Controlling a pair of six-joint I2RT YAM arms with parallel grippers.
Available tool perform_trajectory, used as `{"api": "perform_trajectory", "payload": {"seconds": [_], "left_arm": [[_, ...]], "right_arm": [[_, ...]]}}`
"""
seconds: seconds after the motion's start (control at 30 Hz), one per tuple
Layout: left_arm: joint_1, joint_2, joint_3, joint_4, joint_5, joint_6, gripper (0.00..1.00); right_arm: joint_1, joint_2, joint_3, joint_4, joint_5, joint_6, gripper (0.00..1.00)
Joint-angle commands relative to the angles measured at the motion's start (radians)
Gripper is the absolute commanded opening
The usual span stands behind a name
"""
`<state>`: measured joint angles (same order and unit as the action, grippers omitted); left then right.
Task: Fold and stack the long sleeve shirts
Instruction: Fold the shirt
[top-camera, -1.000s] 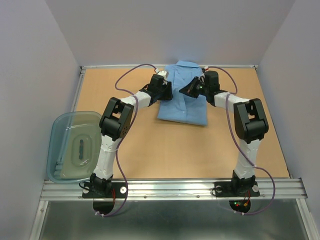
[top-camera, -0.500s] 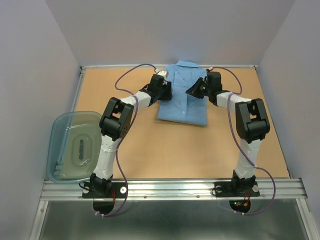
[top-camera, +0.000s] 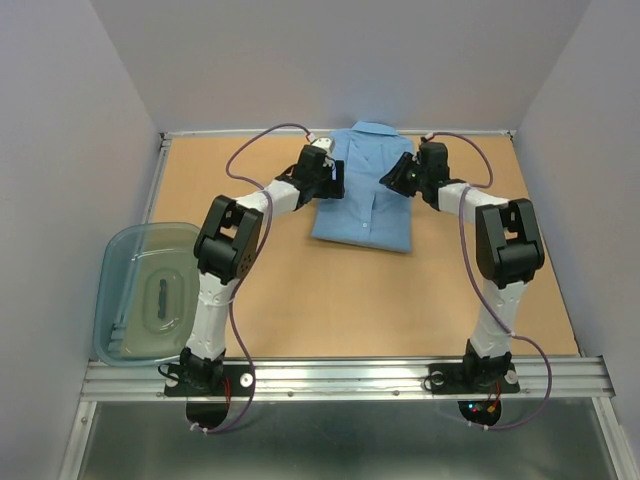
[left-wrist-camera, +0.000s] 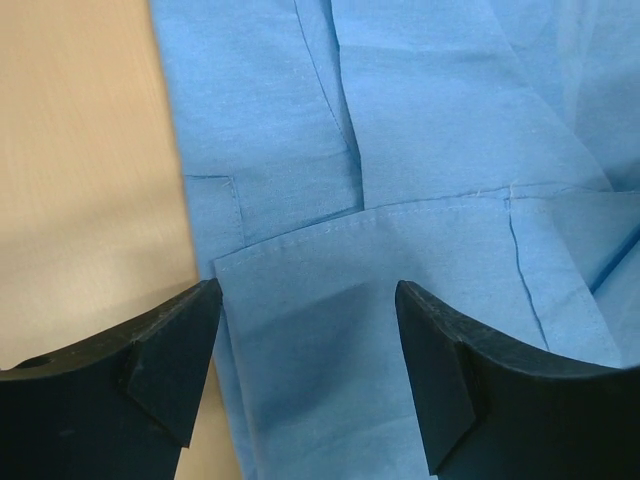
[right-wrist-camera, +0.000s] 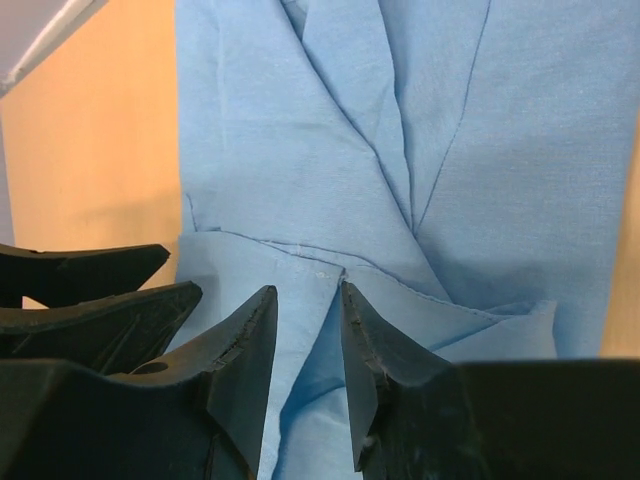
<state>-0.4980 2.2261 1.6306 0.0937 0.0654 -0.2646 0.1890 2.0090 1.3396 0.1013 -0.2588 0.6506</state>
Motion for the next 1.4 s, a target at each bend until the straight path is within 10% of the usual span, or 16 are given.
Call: {"api": "perform_trajectory", "payload": {"seconds": [0.0,0.77,1.1,1.37], "left_arm": [[-0.011,-0.153,0.000,-0.003,-0.026,0.021,0.84],[-0.200,0.092,0.121,-0.023,0.051,0.027,0.58],[-0.209,-0.255,-0.003,0.003,0.004,-0.004,0.80],[-0.202,-0.566,-0.400,0.164,0.001,-0.194,0.79]], "right_arm": [[-0.028,-0.056,-0.017,0.018,-0.005,0.026,0.38],[-0.160,0.008,-0.289,0.362,-0.180,0.170,0.37],[-0.145,-0.266,-0.361,0.261,-0.247,0.150,0.51],[-0.083,-0.447,-0.539,0.357,-0.303,0.242,0.60]]}}
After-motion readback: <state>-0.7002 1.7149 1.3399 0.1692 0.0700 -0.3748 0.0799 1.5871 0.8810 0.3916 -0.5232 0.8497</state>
